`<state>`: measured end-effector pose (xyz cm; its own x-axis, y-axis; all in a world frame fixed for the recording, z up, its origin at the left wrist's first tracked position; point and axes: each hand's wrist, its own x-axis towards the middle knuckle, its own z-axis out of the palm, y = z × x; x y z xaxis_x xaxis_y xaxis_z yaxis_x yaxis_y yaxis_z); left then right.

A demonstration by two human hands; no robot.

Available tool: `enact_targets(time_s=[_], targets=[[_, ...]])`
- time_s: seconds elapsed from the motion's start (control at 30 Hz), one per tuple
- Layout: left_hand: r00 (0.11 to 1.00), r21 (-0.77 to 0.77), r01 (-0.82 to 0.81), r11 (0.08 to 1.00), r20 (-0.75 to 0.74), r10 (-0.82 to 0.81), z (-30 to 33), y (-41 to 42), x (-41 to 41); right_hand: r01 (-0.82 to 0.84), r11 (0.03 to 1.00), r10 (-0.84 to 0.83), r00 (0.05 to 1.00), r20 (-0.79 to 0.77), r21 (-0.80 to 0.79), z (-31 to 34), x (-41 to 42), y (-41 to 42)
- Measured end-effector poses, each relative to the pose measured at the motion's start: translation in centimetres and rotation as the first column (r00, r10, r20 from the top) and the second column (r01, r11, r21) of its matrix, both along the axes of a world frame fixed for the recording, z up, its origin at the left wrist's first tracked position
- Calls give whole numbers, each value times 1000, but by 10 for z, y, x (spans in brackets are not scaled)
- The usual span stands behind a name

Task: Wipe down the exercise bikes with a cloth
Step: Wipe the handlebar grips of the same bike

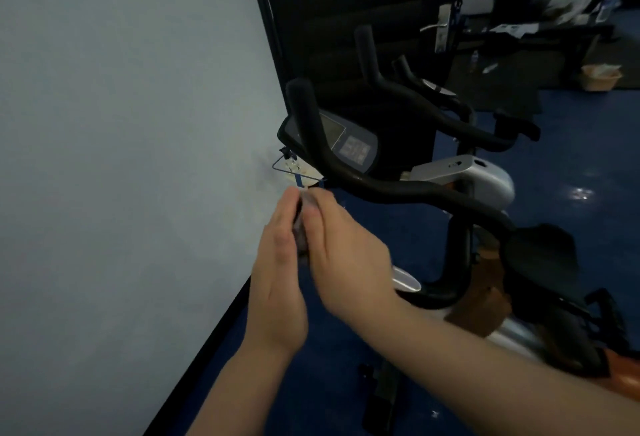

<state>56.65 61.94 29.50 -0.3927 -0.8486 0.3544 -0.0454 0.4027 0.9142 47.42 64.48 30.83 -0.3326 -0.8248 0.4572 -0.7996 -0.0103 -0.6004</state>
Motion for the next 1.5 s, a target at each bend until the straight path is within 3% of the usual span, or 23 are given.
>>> enact_targets(time_s=[0.1, 0.2, 0.3, 0.33, 0.4, 0.47, 0.63, 0.7, 0.73, 0.8, 0.87, 1.0, 1.07, 1.2, 1.37, 1.5], targets=[[999, -39, 19, 999, 36, -18, -2, -5, 5, 33, 992, -3, 972, -234, 125, -15, -21, 24], [998, -110, 3, 994, 67, 5, -3, -6, 4, 20, 970, -11, 999, -41, 244, 1, -24, -6], [998, -205, -29, 978, 42, 39, -4, -2, -1, 122, 992, -124, 983, 137, 22, 3, 7, -21], [997, -280, -29, 959, 58, 47, -4, -1, -1, 128, 991, -124, 989, 85, -43, -1, 11, -11], [984, -487, 23, 873, 163, 65, -2, -2, -3, 129, 991, -134, 980, -144, -45, -21, -1, 18], [952, -613, 87, 785, 283, 116, 2, -10, -8, 147, 989, -136, 951, -278, 22, -44, -31, 48], [820, -830, 238, 505, 450, 352, 14, -25, -33, -24, 998, 42, 946, -320, 60, -55, -95, 78], [765, -861, 254, 440, 457, 454, 11, -25, -39, 45, 999, -48, 970, -238, -18, -59, -95, 76], [746, -877, 253, 409, 446, 494, 9, -24, -40, 128, 990, -134, 986, -102, -61, -64, -83, 76], [741, -904, 235, 356, 404, 537, 6, -25, -41, 338, 936, -313, 926, 211, -99, -79, -49, 78], [753, -920, 199, 338, 364, 548, 5, -25, -42, 442, 896, -403, 854, 330, -50, -79, -26, 76], [759, -926, 206, 317, 356, 546, 4, -26, -43, 487, 828, -559, 757, 338, 278, -48, -62, 52], [764, -925, 210, 317, 357, 536, 3, -27, -43, 469, 799, -582, 761, 286, 377, -38, -67, 53], [791, -943, 172, 286, 305, 530, -2, -31, -45, 417, 845, -530, 733, 427, 335, -45, -27, 69], [809, -961, 90, 261, 224, 544, -4, -31, -51, 547, 722, -690, 615, 382, 423, -34, -77, 38], [817, -964, 87, 253, 214, 536, -7, -31, -52, 526, 763, -646, 649, 403, 376, -47, -64, 52]])
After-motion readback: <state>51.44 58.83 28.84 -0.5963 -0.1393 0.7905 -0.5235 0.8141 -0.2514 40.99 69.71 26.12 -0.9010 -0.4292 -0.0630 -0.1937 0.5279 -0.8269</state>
